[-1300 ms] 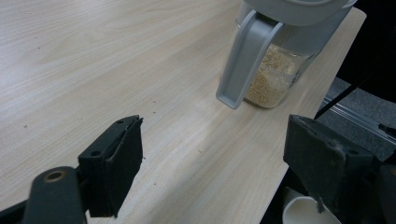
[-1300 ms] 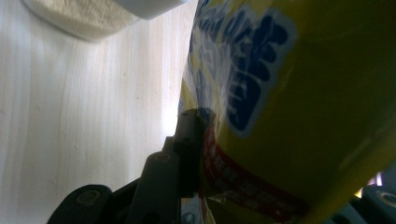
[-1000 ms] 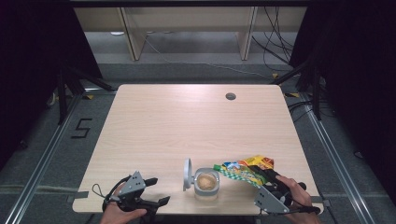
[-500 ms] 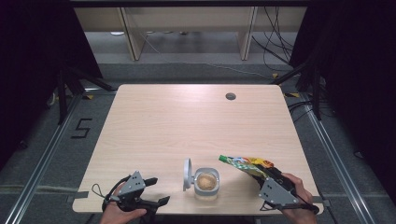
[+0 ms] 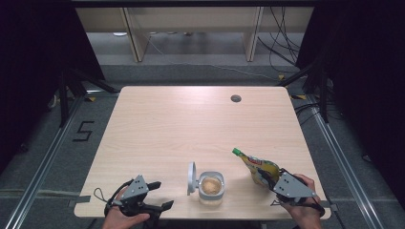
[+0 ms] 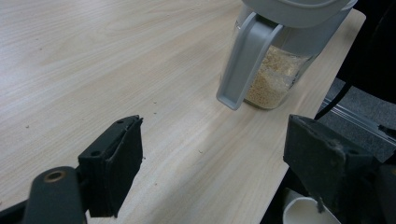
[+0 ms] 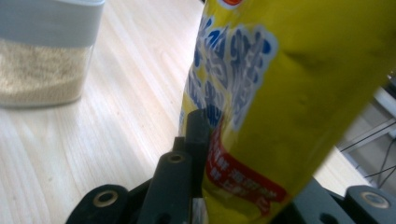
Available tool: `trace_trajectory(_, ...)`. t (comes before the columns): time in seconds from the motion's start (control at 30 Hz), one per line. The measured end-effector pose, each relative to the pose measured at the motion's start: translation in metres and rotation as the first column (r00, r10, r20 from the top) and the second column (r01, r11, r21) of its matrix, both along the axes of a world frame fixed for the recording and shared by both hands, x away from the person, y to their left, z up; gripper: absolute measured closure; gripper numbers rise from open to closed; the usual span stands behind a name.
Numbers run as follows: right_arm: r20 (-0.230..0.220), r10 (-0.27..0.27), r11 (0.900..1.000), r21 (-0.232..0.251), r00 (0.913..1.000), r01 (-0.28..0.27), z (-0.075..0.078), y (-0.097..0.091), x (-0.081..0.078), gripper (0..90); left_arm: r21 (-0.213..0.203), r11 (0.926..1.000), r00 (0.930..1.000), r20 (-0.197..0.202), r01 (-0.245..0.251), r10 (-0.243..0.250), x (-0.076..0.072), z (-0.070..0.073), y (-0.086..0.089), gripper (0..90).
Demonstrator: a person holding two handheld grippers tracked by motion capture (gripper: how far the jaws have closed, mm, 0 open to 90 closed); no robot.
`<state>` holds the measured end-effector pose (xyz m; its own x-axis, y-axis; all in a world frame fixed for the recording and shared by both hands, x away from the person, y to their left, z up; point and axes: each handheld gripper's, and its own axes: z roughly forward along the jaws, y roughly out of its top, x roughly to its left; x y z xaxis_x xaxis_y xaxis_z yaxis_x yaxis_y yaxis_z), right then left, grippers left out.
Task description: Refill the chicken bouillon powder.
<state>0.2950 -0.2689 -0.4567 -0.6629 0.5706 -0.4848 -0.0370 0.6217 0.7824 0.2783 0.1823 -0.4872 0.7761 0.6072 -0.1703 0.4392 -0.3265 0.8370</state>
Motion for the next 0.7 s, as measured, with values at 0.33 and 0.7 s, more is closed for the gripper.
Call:
trace_trajectory(0.33, -0.051, -0.061, 0.9901, 0.123, 0.9968, 0.067, -0.004, -0.014, 0.002, 79.1, -0.003, 1.0, 1.0, 0.005, 0.003, -0.003, 0.0, 0.0, 0.0, 19.1)
trace_trajectory(0.7, -0.072, -0.104, 0.979, 0.168, 0.992, 0.115, -0.006, -0.019, 0.0, 77.8, -0.016, 0.9999, 1.0, 0.003, -0.004, 0.004, -0.001, -0.001, -0.002, 19.1)
